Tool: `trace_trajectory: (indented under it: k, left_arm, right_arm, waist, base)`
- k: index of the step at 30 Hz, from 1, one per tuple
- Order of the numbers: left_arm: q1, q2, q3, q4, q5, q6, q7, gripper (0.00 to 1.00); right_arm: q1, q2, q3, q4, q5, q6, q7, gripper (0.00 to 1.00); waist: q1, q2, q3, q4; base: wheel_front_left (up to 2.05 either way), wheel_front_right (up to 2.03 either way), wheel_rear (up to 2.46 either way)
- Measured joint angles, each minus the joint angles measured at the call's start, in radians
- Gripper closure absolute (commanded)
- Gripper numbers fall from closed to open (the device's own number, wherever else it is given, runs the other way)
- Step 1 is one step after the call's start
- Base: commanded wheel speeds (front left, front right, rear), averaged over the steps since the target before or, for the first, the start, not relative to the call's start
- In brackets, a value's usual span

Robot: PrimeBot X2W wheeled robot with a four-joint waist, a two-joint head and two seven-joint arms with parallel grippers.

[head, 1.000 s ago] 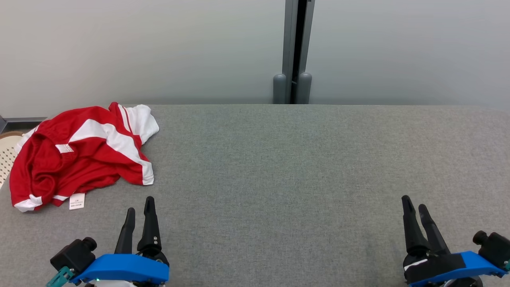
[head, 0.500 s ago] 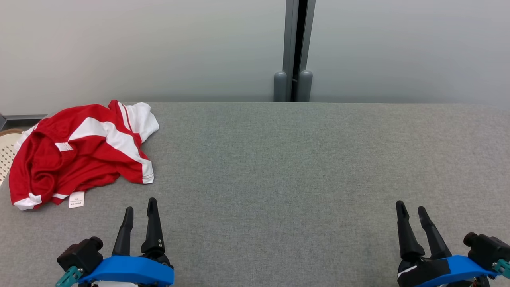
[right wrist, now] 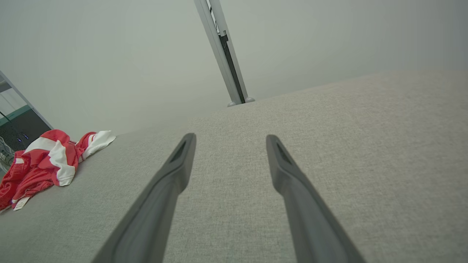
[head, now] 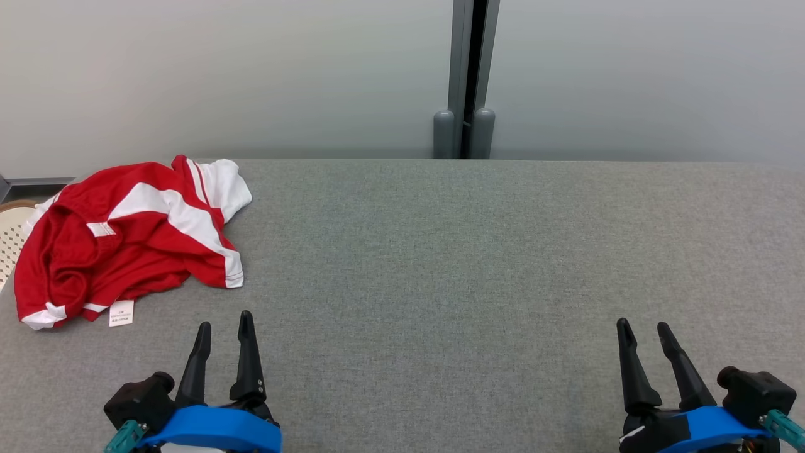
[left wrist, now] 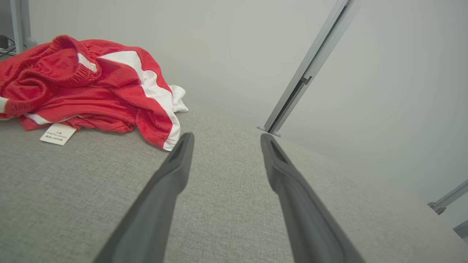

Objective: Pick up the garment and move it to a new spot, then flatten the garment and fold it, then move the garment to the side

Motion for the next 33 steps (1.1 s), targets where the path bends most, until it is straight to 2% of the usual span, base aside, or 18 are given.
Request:
trace_trajectory:
  k: [33]
  left_arm:
    - [0.002,0.002,-0.04,0.079,0.232,0.015,-0.069,0.0]
  right_arm:
    - [0.006,-0.002,0.023,0.011,-0.26,0.001,-0.069,0.0]
  waist:
    - [0.0,0.0,0.009,0.009]
  base:
    - [0.0,0.0,0.0]
